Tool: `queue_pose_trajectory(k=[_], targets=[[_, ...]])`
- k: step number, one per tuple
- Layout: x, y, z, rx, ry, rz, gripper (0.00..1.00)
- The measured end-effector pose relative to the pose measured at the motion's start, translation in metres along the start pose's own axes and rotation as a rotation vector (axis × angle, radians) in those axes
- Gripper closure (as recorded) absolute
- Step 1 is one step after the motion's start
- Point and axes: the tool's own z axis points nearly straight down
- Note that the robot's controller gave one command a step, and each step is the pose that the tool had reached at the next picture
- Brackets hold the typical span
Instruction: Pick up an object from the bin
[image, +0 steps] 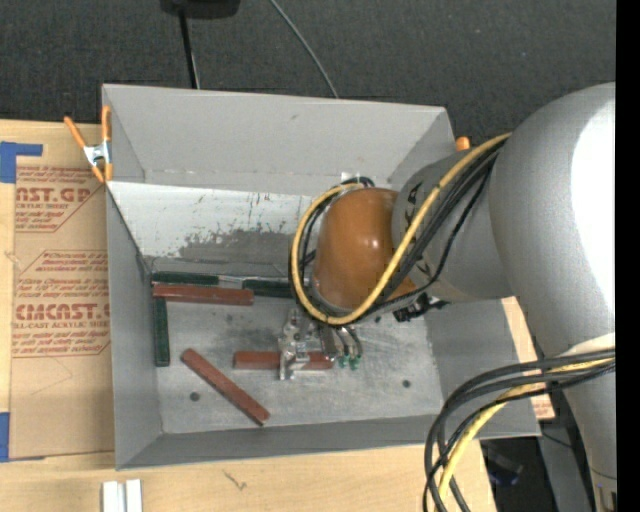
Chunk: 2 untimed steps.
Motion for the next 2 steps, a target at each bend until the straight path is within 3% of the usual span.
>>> queue_pose_trajectory(k=[1, 2], targets=[[0.0, 0.0, 0.0, 0.0, 0.0, 0.0, 1.0], [-0.003, 0.005, -0.172, 0.001, -0.001, -0.045, 1.0]])
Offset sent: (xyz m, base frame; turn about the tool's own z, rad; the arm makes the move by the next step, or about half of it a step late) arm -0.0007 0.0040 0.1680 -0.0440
